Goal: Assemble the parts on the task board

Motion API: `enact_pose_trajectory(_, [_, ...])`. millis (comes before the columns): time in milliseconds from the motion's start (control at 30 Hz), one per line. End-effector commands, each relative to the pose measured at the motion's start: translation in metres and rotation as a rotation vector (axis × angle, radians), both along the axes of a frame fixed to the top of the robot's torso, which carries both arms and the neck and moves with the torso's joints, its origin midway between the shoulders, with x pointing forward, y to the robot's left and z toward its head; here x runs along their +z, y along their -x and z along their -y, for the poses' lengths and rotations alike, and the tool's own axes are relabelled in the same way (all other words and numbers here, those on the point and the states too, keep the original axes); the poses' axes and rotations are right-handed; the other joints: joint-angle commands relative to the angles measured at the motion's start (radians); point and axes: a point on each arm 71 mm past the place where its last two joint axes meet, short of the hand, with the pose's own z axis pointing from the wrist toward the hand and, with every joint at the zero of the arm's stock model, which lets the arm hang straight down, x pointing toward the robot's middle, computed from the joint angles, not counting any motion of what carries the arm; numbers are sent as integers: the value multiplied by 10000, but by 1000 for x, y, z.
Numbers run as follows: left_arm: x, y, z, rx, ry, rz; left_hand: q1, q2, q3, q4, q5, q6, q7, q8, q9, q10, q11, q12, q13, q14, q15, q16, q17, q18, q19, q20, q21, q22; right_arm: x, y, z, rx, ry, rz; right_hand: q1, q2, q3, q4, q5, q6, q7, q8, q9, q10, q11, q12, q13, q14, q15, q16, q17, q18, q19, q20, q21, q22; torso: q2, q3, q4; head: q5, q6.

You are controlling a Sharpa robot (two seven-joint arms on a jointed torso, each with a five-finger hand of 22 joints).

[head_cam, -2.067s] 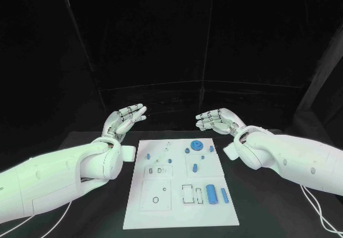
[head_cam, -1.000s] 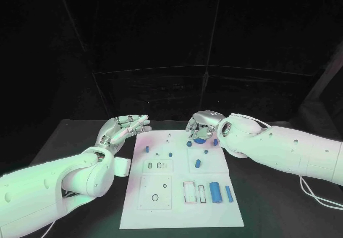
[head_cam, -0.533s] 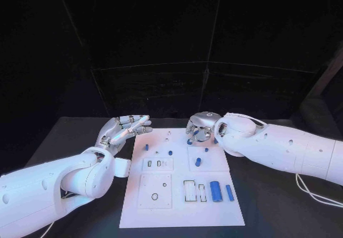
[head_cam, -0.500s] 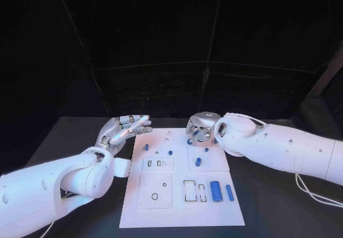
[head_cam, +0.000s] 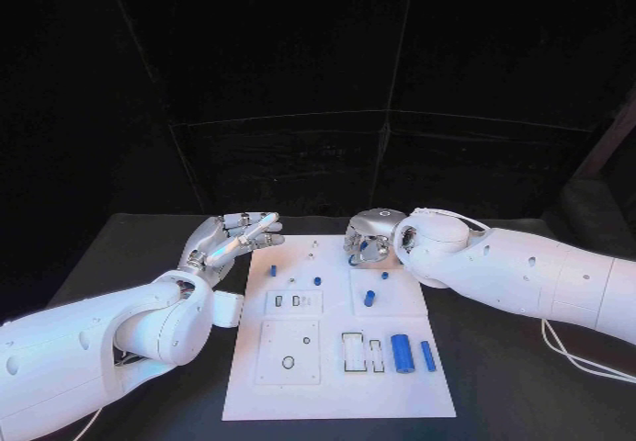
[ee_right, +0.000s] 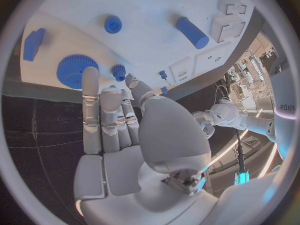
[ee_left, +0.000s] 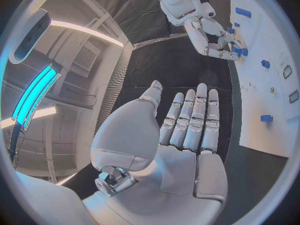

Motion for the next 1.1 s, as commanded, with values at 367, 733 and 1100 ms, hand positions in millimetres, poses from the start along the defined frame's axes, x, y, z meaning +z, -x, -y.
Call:
enact_pose_trajectory(367, [2, 0, 1, -212, 23, 26, 115, 77, -23, -32, 63, 75, 166, 53, -8, 72, -2, 12, 8, 62, -2, 37, 13, 144, 57, -11, 24, -23, -4, -2, 0, 38, 379, -437, -35, -189, 874, 83, 11, 76, 54, 18, 18, 231, 52, -9, -22, 84, 106, 549, 477, 108, -148, 47, 639, 554, 86, 17, 9, -10, -69])
enact_pose_trajectory(733, [1, -1, 0, -197, -3, -19, 186, 116, -4, -86, 64, 66, 175, 37, -15, 58, 6, -8, -1, 34, 5, 29, 22, 139, 73, -10, 7, -40, -4, -3, 1, 27, 293, -422, -149, -342, 1173, 185, -4, 254, 91, 54, 30, 338, 57, -2, -9, 59, 123, 741, 644, 98, -217, 71, 852, 741, 105, 19, 20, -16, -89])
enact_pose_trajectory(1100, [1, -2, 0, -177, -17, -30, 236, 156, 12, -126, 64, 71, 172, 29, -16, 58, 9, -19, -5, -14, 17, 10, 26, 134, 69, -5, -19, -60, -1, -6, 1, -155, 22, -70, 182, -183, 1970, 152, -286, 672, 91, 180, 66, 873, -28, 163, 43, 200, 56, 1551, 1449, -36, 90, 17, 1691, 1778, 123, 25, 26, -11, -167])
